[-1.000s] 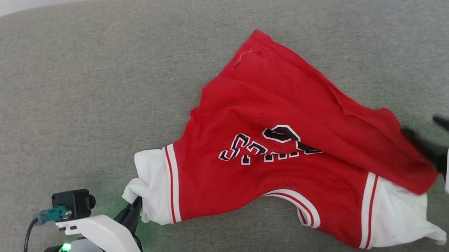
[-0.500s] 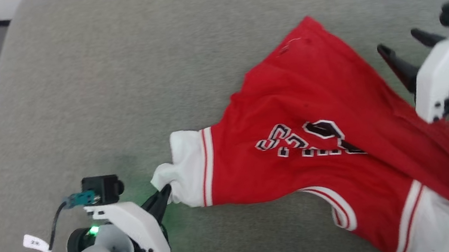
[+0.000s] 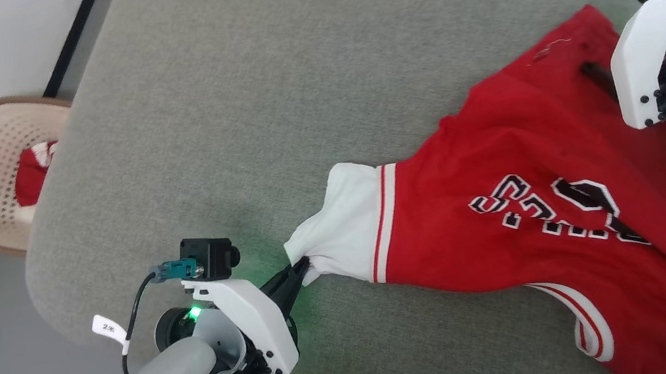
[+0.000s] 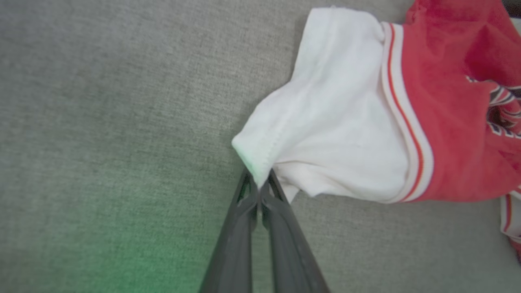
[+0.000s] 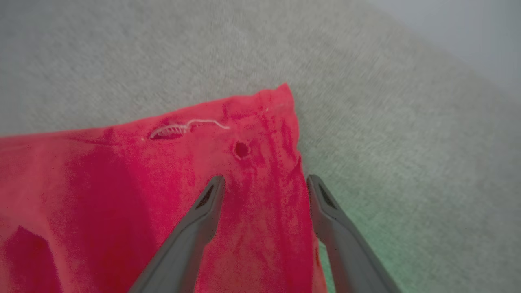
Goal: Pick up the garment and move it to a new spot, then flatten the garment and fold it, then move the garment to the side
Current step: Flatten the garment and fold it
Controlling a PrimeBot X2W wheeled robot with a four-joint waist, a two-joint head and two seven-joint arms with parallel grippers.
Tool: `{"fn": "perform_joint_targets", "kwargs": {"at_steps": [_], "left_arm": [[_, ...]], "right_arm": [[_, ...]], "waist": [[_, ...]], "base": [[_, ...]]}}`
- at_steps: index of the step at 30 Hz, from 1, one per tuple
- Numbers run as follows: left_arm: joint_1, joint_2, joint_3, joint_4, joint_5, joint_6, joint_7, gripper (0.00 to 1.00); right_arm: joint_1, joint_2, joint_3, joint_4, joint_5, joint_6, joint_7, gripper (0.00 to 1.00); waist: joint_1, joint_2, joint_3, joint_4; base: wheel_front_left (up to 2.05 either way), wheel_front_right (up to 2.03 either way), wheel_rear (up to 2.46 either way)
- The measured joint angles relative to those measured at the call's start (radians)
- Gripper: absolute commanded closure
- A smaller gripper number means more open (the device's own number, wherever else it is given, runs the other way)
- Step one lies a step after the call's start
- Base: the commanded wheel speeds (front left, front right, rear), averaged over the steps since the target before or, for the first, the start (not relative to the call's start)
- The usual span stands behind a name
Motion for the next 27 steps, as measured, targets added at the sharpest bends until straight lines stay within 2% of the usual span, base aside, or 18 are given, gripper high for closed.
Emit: {"fn": "perform_joint_targets", "kwargs": {"at_steps": [4, 5, 6, 10, 11, 12, 13, 19, 23, 27], "left_arm": [[-0.012, -0.024, 0.000, 0.036, 0.000, -0.024, -0.003, 1.00], [-0.014, -0.034, 0.001, 0.053, 0.000, -0.036, -0.009, 1.00], [-0.014, -0.034, 0.001, 0.053, 0.000, -0.036, -0.009, 1.00], [-0.021, -0.047, 0.000, 0.080, 0.000, -0.053, -0.010, 1.00], [-0.023, -0.049, 0.000, 0.087, 0.000, -0.055, -0.010, 1.00], [-0.026, -0.051, -0.001, 0.094, 0.000, -0.060, -0.010, 1.00], [-0.030, -0.052, -0.001, 0.100, 0.000, -0.062, -0.010, 1.00], [-0.064, -0.031, 0.012, 0.127, 0.002, -0.071, -0.009, 1.00], [-0.107, 0.032, 0.031, 0.127, 0.009, -0.059, 0.009, 1.00], [-0.175, 0.102, 0.043, 0.100, 0.024, -0.034, 0.048, 1.00]], "right_arm": [[-0.073, -0.004, 0.070, 0.110, 0.043, 0.000, 0.106, 0.00], [-0.113, -0.003, 0.105, 0.157, 0.059, 0.000, 0.177, 0.00], [-0.113, -0.003, 0.105, 0.157, 0.059, 0.000, 0.177, 0.00], [-0.175, 0.012, 0.148, 0.230, 0.083, -0.001, 0.290, 0.00], [-0.185, 0.015, 0.162, 0.237, 0.085, -0.001, 0.307, 0.05], [-0.193, 0.016, 0.174, 0.243, 0.086, -0.002, 0.315, 0.41], [-0.198, 0.017, 0.176, 0.249, 0.088, -0.001, 0.314, 1.00], [-0.209, 0.035, 0.193, 0.262, 0.103, 0.002, 0.212, 1.00], [-0.206, 0.031, 0.213, 0.221, 0.129, 0.002, 0.155, 1.00], [-0.200, -0.021, 0.210, 0.170, 0.159, 0.000, 0.107, 1.00]], "waist": [[0.0000, 0.0000, 0.020, 0.033], [0.0001, 0.0000, 0.027, 0.042], [0.0001, 0.0000, 0.027, 0.042], [0.0000, 0.0000, 0.033, 0.049], [0.0000, 0.0000, 0.033, 0.049], [0.0000, 0.0001, 0.034, 0.048], [0.0000, 0.0000, 0.035, 0.046], [0.0000, 0.0000, 0.030, 0.012], [0.0000, 0.0000, 0.020, -0.031], [0.0000, 0.0000, 0.004, -0.081]], "base": [[0.00, 0.00, 0.00], [0.00, 0.00, 0.00], [0.00, 0.00, 0.00], [0.00, 0.00, 0.00], [0.00, 0.00, 0.00], [0.00, 0.00, 0.00], [0.00, 0.00, 0.00], [0.00, 0.00, 0.00], [0.00, 0.00, 0.00], [0.00, 0.00, 0.00]]}}
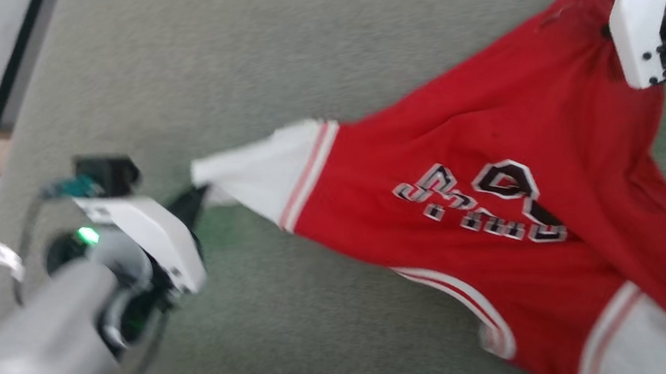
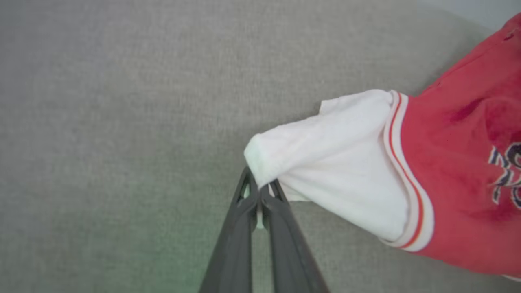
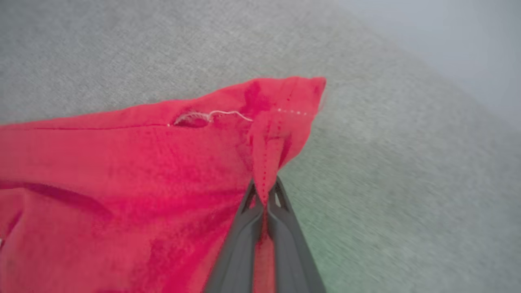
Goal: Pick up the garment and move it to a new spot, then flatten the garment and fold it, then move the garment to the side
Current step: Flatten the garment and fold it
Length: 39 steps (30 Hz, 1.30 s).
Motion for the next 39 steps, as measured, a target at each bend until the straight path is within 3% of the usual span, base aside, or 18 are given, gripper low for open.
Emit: {"fn": "perform_joint_targets", "kwargs": {"at_steps": [6, 9, 15, 25, 28, 33, 36, 39], "left_arm": [[-0.157, 0.103, 0.018, -0.053, 0.047, 0.017, 0.100, 1.00], [-0.246, 0.112, 0.028, -0.054, 0.054, 0.015, 0.156, 1.00], [-0.410, 0.108, 0.034, -0.005, 0.079, -0.006, 0.263, 1.00], [-0.590, 0.038, 0.050, 0.161, 0.095, -0.062, 0.322, 1.00], [-0.636, 0.008, 0.052, 0.218, 0.102, -0.078, 0.318, 1.00], [-0.742, -0.043, 0.069, 0.320, 0.142, -0.086, 0.225, 1.00], [-0.828, -0.066, 0.080, 0.378, 0.189, -0.083, 0.123, 1.00], [-0.925, -0.082, 0.095, 0.432, 0.246, -0.067, -0.016, 1.00]], "right_arm": [[-0.008, -0.024, -0.039, -0.077, 0.028, 0.000, -0.067, 1.00], [-0.014, -0.021, -0.059, -0.101, 0.028, 0.000, -0.080, 1.00], [-0.050, 0.001, -0.114, -0.148, 0.001, 0.000, -0.086, 1.00], [-0.104, 0.055, -0.211, -0.173, -0.076, 0.000, -0.094, 1.00], [-0.137, 0.084, -0.247, -0.136, -0.121, 0.000, -0.128, 1.00], [-0.231, 0.144, -0.298, -0.045, -0.221, 0.000, -0.234, 1.00], [-0.303, 0.176, -0.345, 0.025, -0.300, 0.000, -0.345, 1.00], [-0.382, 0.206, -0.401, 0.076, -0.413, 0.000, -0.523, 1.00]], "waist": [[0.0000, 0.0000, -0.038, -0.088], [0.0000, 0.0000, -0.059, -0.121], [0.0000, 0.0000, -0.099, -0.182], [0.0000, 0.0000, -0.134, -0.260], [0.0000, 0.0000, -0.123, -0.273], [0.0000, 0.0000, -0.076, -0.290], [0.0000, 0.0000, -0.040, -0.300], [0.0000, 0.0000, -0.002, -0.311]], "base": [[0.00, 0.00, 0.00], [0.00, 0.00, 0.00], [0.00, 0.00, 0.00], [0.00, 0.00, 0.00], [0.00, 0.00, 0.00], [0.00, 0.00, 0.00], [0.00, 0.00, 0.00], [0.00, 0.00, 0.00]]}}
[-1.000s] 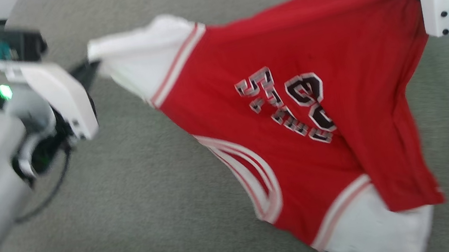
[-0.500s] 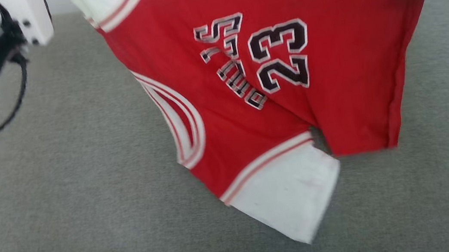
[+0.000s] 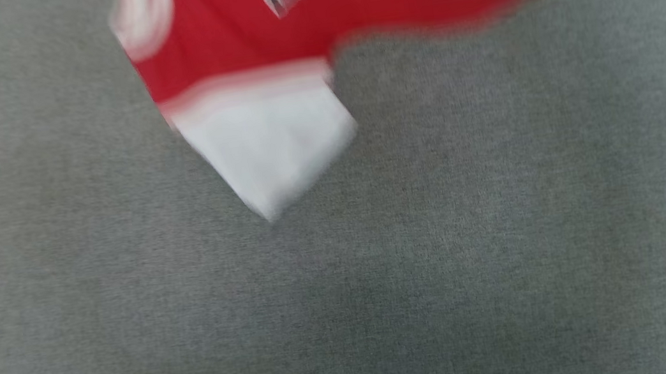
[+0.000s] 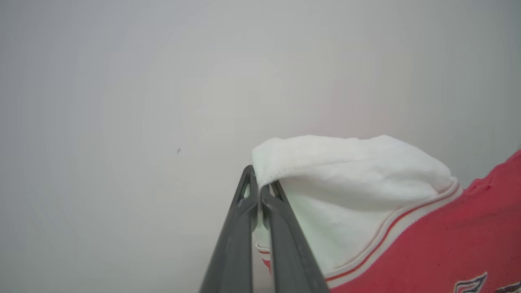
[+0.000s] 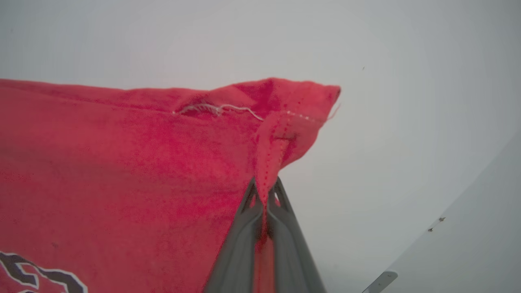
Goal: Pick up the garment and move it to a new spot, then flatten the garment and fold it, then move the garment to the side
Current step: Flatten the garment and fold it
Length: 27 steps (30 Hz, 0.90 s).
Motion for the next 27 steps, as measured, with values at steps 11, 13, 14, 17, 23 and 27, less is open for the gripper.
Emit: {"fn": "perform_joint_targets", "kwargs": {"at_steps": [11, 13, 14, 17, 23, 27], "left_arm": [[-0.113, 0.005, 0.183, -0.077, 0.196, -0.020, -0.199, 1.00], [-0.009, 0.003, 0.202, -0.071, 0.208, -0.042, -0.199, 1.00], [0.037, 0.003, 0.198, -0.051, 0.221, -0.051, -0.199, 1.00], [0.107, -0.013, 0.184, -0.003, 0.204, -0.075, -0.198, 1.00], [0.217, -0.053, 0.155, 0.094, 0.158, -0.101, -0.177, 1.00], [0.312, -0.088, 0.132, 0.117, 0.119, -0.106, -0.123, 1.00]], "right_arm": [[-0.102, 0.081, -0.169, 0.158, -0.338, 0.000, -0.367, 1.00], [-0.079, 0.088, -0.166, 0.205, -0.351, 0.000, -0.355, 1.00], [-0.061, 0.097, -0.162, 0.227, -0.348, 0.000, -0.355, 1.00], [-0.026, 0.110, -0.150, 0.276, -0.339, 0.000, -0.335, 1.00], [0.058, 0.107, -0.129, 0.356, -0.283, 0.000, -0.307, 1.00], [0.137, 0.106, -0.119, 0.383, -0.226, 0.000, -0.271, 1.00]], "waist": [[0.0000, 0.0000, 0.088, 0.006], [0.0000, 0.0000, 0.086, 0.014], [0.0000, 0.0000, 0.081, 0.016], [0.0000, 0.0000, 0.071, 0.022], [0.0000, 0.0000, 0.043, 0.042], [0.0000, 0.0000, 0.016, 0.054]], "base": [[0.00, 0.00, 0.00], [0.00, 0.00, 0.00], [0.00, 0.00, 0.00], [0.00, 0.00, 0.00], [0.00, 0.00, 0.00], [0.00, 0.00, 0.00]]}}
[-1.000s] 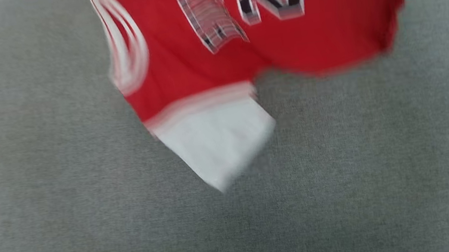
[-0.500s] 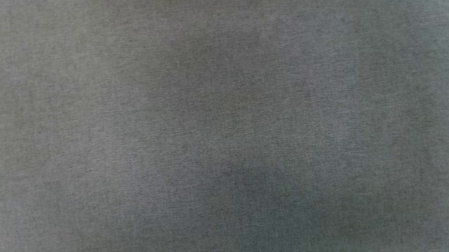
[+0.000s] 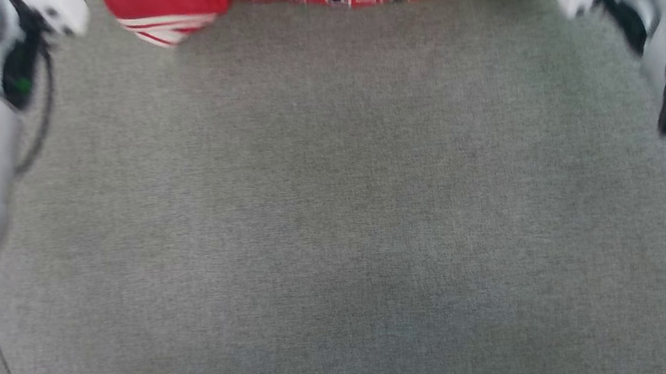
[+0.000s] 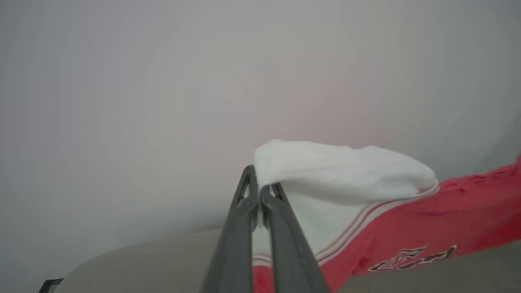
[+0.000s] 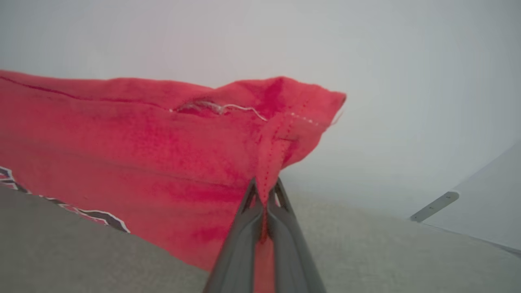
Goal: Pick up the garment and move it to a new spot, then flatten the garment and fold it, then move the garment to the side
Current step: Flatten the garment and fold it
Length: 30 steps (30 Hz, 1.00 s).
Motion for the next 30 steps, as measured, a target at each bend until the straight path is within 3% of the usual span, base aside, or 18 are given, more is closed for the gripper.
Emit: {"fn": "perform_joint_targets", "kwargs": {"at_steps": [10, 21, 25, 30], "left_arm": [[0.239, -0.018, -0.056, -0.038, -0.080, -0.001, 0.020, 1.00], [0.446, -0.028, -0.028, -0.053, -0.153, 0.000, -0.038, 1.00], [0.515, -0.013, -0.002, -0.090, -0.157, 0.016, -0.066, 1.00], [0.611, 0.023, 0.080, -0.226, -0.109, 0.068, -0.073, 1.00]], "right_arm": [[0.191, 0.005, 0.057, 0.002, 0.156, 0.000, 0.019, 1.00], [0.405, -0.049, 0.152, -0.116, 0.270, 0.000, -0.099, 1.00], [0.495, -0.060, 0.173, -0.169, 0.301, 0.000, -0.142, 1.00], [0.603, -0.086, 0.181, -0.269, 0.317, 0.000, -0.177, 1.00]], "waist": [[0.0000, 0.0000, -0.075, 0.017], [0.0000, 0.0000, -0.135, 0.028], [0.0000, 0.0000, -0.159, 0.029], [0.0000, 0.0000, -0.179, 0.031]], "base": [[0.00, 0.00, 0.00], [0.00, 0.00, 0.00], [0.00, 0.00, 0.00], [0.00, 0.00, 0.00]]}}
